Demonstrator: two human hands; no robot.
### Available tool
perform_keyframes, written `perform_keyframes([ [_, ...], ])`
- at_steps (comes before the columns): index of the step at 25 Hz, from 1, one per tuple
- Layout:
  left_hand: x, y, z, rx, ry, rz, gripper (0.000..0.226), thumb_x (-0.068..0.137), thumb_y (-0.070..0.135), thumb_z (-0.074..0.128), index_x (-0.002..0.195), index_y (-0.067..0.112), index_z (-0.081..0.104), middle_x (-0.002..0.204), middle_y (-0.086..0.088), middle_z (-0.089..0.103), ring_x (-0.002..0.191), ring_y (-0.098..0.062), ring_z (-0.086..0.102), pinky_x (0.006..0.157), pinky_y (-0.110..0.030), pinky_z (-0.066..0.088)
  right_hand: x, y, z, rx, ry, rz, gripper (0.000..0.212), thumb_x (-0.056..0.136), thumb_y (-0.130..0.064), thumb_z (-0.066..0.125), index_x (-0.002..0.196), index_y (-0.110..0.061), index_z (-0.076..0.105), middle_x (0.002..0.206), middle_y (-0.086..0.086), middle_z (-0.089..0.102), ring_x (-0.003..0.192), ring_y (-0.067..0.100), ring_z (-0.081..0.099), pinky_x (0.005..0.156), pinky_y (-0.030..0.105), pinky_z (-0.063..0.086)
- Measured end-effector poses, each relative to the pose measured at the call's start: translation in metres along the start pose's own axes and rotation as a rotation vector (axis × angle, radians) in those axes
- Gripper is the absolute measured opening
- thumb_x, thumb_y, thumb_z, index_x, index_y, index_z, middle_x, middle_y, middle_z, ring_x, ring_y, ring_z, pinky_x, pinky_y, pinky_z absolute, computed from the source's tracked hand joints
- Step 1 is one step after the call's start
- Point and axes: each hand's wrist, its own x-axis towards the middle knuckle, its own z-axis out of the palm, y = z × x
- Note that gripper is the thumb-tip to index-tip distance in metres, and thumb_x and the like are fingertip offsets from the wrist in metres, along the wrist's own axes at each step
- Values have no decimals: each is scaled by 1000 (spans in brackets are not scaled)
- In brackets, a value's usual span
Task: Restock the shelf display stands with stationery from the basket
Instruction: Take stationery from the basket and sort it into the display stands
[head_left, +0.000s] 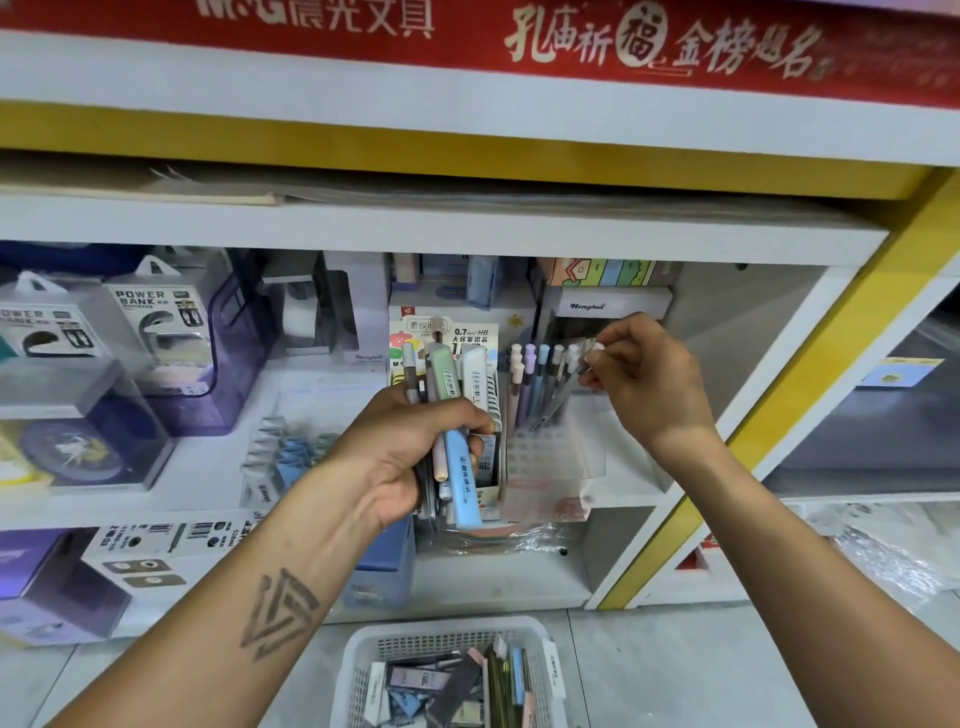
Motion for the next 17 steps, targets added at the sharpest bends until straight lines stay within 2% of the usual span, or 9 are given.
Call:
perform_keyframes([
  [4, 2, 0, 0, 1, -5, -7, 12, 75, -10, 71, 86, -7, 67, 77, -23, 66, 50, -22, 58, 50, -28, 51, 0, -4, 2, 62, -11, 7, 15, 94, 0, 62, 92, -15, 58, 71, 6, 72, 69, 16, 73, 75, 45, 62],
  [6, 1, 0, 0, -8, -5, -7, 15, 75, -11, 70, 89, -8, 66, 77, -23, 66, 49, -21, 58, 50, -27, 51, 1, -8, 1, 191, 12, 55, 14, 93, 3, 62, 91, -10, 58, 69, 16, 69, 62, 15, 70, 66, 35, 62],
  [8, 0, 0, 0, -18, -10, -6, 16, 75, -12, 70, 90, -9, 66, 78, -24, 65, 48, -21, 57, 49, -26, 51, 3, -10, 0, 213, 33, 71, 12, 93, 2, 63, 91, -8, 58, 70, 19, 68, 60, 15, 70, 62, 27, 60],
  [12, -1, 0, 0, -22, -19, -1, 21, 73, -12, 71, 93, -10, 65, 80, -25, 66, 49, -22, 57, 49, -26, 50, 5, -6, 2, 74, 50, 26, 16, 95, 1, 60, 92, -14, 56, 74, 20, 68, 72, 18, 73, 73, 37, 60],
  [14, 0, -1, 0, -15, -23, 3, 23, 73, -11, 72, 95, -11, 65, 81, -25, 67, 50, -22, 57, 50, -26, 50, 4, -5, 4, -88, 30, -64, 11, 95, -3, 60, 97, -14, 56, 77, 10, 71, 77, 19, 72, 76, 39, 60],
  [17, 1, -1, -1, 0, -23, 8, 28, 73, -10, 73, 99, -14, 65, 81, -25, 68, 52, -22, 58, 53, -27, 50, 3, -4, 9, -254, -12, -182, 8, 97, -8, 59, 100, -15, 56, 82, 2, 72, 78, 16, 71, 73, 39, 59],
])
